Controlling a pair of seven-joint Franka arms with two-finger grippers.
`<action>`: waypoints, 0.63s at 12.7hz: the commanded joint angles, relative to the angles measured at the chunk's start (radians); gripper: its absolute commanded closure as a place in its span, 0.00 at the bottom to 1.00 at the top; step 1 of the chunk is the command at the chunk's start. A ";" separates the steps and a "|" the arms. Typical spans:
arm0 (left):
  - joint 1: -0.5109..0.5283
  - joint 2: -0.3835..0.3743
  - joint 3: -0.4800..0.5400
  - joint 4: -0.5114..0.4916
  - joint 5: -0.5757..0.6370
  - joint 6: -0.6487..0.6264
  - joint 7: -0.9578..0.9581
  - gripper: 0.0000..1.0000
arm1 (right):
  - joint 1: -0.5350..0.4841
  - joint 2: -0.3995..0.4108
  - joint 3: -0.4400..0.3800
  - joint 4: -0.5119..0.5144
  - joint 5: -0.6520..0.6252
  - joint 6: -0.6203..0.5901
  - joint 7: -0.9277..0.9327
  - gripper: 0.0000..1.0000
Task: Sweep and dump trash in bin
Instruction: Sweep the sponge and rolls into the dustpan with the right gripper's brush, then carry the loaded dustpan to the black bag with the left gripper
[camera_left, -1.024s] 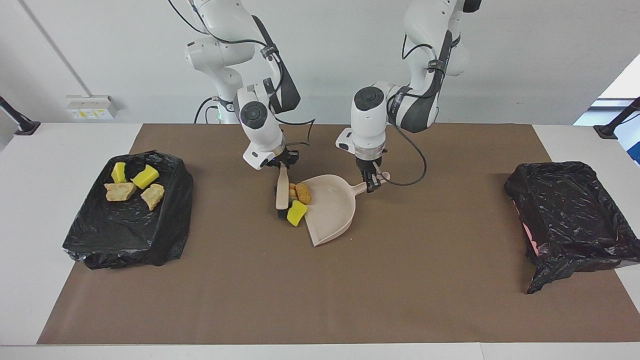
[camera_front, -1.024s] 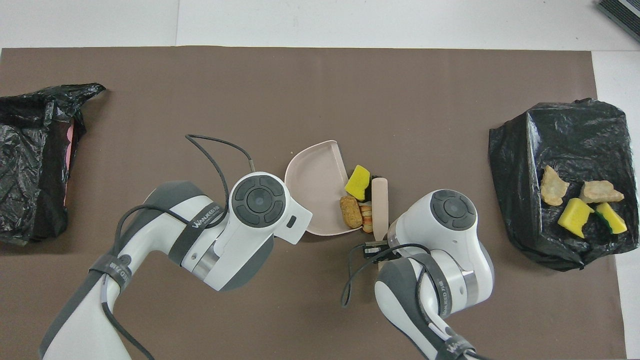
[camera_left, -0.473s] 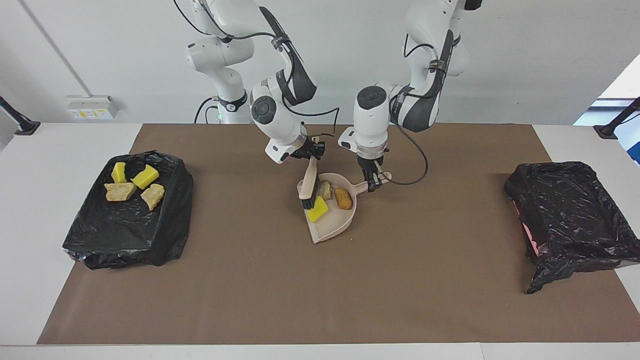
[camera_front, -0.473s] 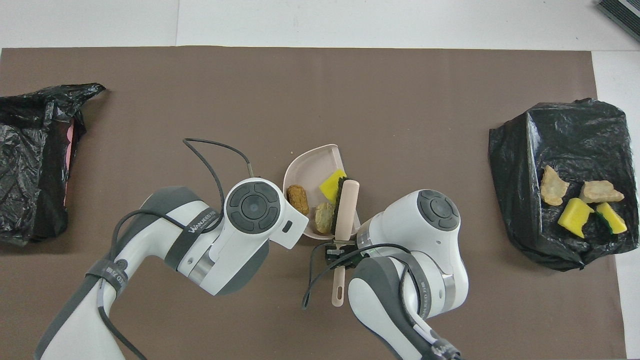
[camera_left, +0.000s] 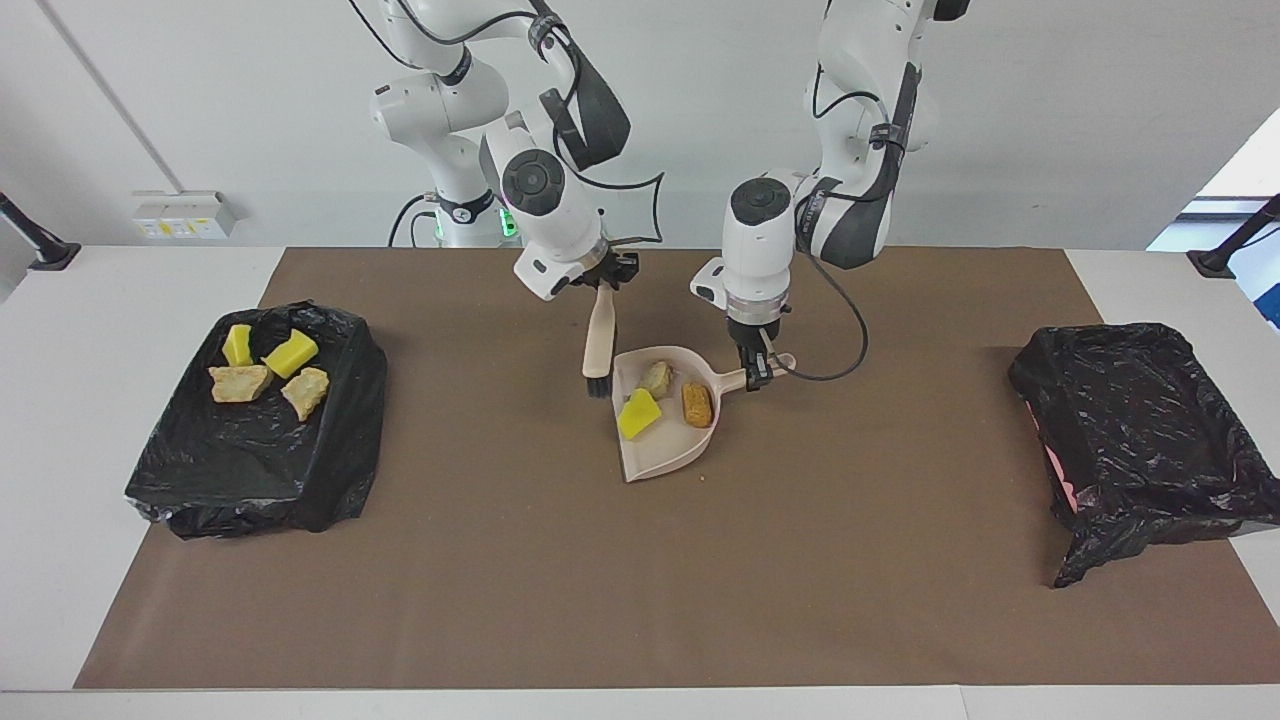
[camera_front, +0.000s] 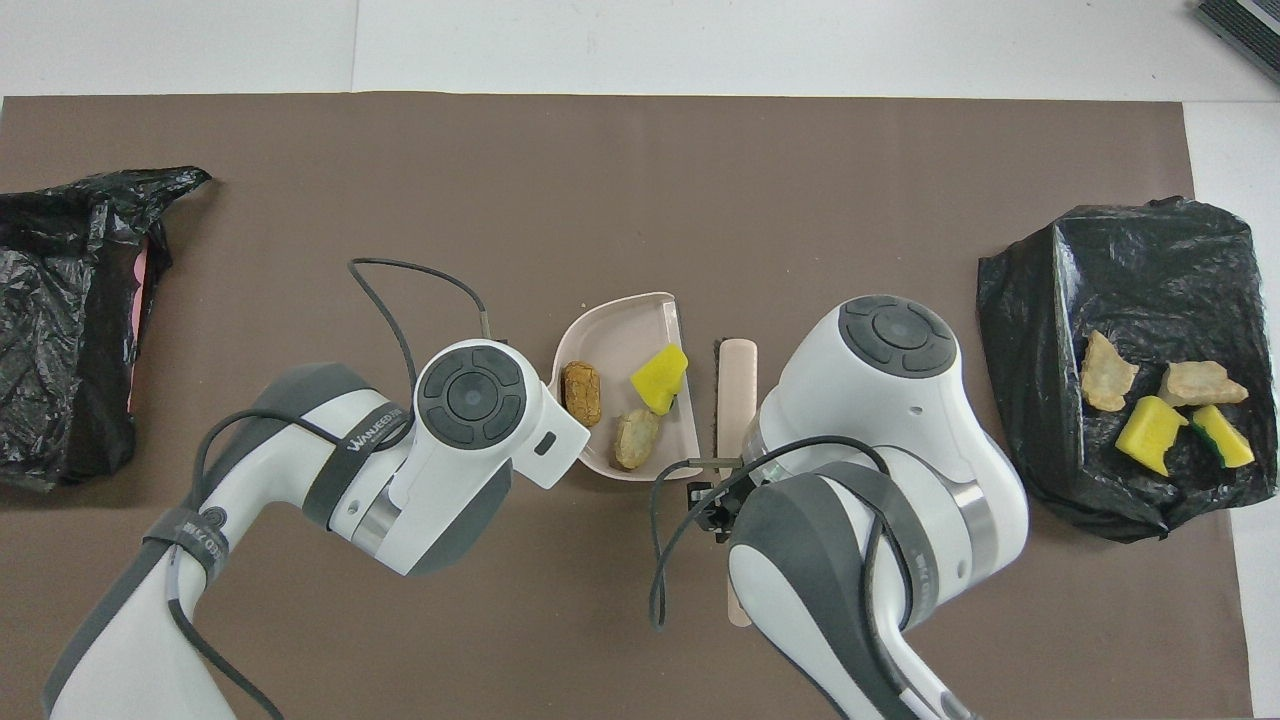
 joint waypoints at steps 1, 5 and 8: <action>0.029 -0.016 0.000 -0.025 0.008 0.026 0.064 1.00 | 0.004 -0.025 0.017 0.019 -0.052 -0.100 0.096 1.00; 0.100 -0.039 -0.003 0.003 0.006 0.002 0.184 1.00 | 0.115 -0.145 0.023 -0.145 -0.015 -0.026 0.201 1.00; 0.189 -0.103 -0.003 0.003 -0.003 -0.053 0.250 1.00 | 0.163 -0.199 0.023 -0.259 0.105 0.081 0.173 1.00</action>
